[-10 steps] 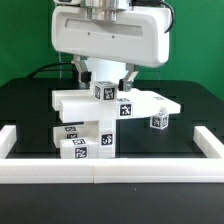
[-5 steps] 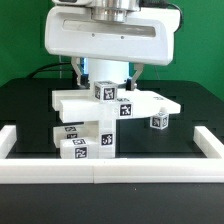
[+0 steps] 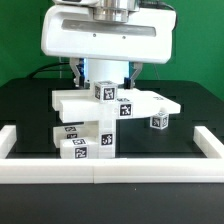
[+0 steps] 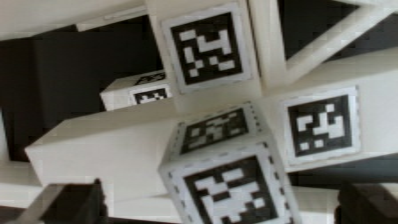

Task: Assemble chair

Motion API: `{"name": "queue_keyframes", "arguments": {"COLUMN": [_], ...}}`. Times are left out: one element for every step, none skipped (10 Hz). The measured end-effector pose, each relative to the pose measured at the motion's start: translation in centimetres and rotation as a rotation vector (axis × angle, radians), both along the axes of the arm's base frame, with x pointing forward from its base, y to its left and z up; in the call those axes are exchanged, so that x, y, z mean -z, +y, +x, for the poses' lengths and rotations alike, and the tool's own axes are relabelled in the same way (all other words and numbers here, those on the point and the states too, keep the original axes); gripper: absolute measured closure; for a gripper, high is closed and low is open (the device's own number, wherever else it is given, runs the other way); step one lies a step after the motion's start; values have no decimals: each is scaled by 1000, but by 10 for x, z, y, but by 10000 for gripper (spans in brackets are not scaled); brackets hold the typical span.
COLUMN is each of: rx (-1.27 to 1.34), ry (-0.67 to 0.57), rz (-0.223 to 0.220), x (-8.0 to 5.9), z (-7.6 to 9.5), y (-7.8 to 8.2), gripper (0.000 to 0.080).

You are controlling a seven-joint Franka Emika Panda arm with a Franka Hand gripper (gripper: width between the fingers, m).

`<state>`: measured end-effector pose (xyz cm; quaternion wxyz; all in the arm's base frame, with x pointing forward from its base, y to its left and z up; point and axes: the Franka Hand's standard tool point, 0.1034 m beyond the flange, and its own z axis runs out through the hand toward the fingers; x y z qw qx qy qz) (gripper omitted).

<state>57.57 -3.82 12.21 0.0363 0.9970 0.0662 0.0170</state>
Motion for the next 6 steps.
{"name": "queue_keyframes", "arguments": {"rx": [-28,-39,-34,-19,1,2], "ry": [2,3,2,1,0,0], "rz": [-1,-1,-1,-1,0,0], "x": [0,0,0,0,0,0], "z": [0,0,0,0,0,0], "y": [0,0,0,0,0,0], "gripper": [150,150,237,415,415,513]}}
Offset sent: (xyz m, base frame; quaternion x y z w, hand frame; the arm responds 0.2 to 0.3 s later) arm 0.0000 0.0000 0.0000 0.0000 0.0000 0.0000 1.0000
